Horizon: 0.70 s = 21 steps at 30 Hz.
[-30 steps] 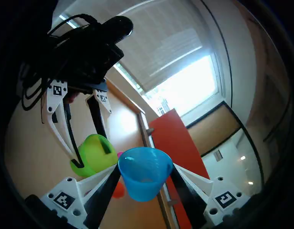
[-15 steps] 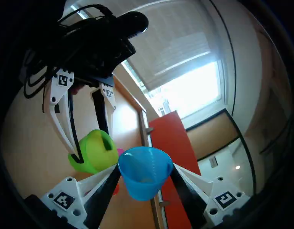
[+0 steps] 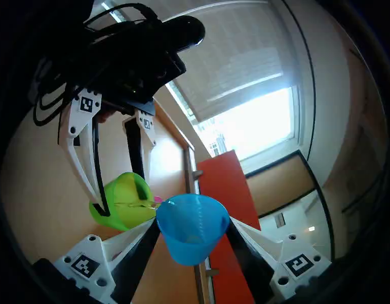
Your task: Pour water
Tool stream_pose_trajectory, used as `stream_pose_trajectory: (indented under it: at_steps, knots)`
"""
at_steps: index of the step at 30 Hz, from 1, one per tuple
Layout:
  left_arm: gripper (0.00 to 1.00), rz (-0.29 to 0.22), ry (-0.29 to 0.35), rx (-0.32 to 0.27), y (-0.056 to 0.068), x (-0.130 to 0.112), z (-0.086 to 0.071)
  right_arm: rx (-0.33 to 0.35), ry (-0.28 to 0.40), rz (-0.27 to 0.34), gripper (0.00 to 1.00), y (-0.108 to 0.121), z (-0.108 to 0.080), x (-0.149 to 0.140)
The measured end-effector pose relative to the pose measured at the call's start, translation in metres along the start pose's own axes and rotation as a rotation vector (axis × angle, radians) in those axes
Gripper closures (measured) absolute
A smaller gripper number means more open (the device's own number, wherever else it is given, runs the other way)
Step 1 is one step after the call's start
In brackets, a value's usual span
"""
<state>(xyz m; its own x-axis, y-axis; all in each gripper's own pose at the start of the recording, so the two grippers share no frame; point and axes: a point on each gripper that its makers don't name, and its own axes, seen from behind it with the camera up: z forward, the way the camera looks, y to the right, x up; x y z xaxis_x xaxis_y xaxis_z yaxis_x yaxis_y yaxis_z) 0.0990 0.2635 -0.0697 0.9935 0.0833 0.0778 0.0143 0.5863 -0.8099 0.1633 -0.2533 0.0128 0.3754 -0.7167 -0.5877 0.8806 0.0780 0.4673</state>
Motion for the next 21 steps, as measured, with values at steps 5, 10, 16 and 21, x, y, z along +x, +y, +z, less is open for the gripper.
stream_pose_trajectory:
  at_steps: [5, 10, 16, 21]
  knots:
    - [0.14, 0.003, -0.003, 0.001, 0.0006, -0.0001, 0.0001, -0.003, -0.003, -0.016, 0.08, 0.0019, 0.0001, -0.0007]
    - [0.14, 0.004, -0.003, -0.001, 0.0011, -0.0002, 0.0007, -0.010, -0.002, -0.028, 0.08, 0.0056, -0.0003, -0.0013]
    - [0.14, 0.007, -0.005, -0.003, 0.0024, -0.0006, 0.0016, -0.016, -0.001, -0.045, 0.08, 0.0083, -0.0022, -0.0013]
    - [0.14, 0.009, -0.007, -0.005, 0.0033, -0.0005, 0.0025, -0.018, 0.000, -0.059, 0.08, 0.0098, -0.0039, -0.0015]
